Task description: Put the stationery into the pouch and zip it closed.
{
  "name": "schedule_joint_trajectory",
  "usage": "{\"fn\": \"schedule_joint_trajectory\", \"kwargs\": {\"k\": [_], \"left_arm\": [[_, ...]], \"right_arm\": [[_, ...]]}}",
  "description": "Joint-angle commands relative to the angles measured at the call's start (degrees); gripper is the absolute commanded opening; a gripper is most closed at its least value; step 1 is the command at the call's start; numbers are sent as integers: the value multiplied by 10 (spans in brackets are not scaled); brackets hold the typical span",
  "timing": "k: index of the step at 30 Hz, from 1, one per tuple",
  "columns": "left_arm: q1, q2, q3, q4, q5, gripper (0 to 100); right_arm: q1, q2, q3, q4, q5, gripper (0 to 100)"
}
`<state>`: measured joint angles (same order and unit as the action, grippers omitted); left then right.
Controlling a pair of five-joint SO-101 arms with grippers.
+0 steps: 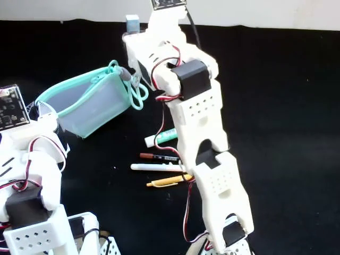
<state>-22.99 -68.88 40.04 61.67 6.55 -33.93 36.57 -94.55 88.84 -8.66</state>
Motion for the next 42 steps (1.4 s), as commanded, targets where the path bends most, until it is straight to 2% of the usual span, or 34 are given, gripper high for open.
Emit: {"fn": "schedule_joint_trajectory", "kwargs": {"k": [1,20,34,42], "left_arm": [[-3,1,2,3,-2,7],[-3,1,2,4,-2,7],[-3,1,2,4,-2,7],[-3,1,2,4,-2,7]], "right_arm": [[-36,-86,-70,-5,-4,8],[-168,-105,-70,32,-4,8],[-177,-71,-70,40,-6,8],[-209,-37,-70,39,-6,8]]}}
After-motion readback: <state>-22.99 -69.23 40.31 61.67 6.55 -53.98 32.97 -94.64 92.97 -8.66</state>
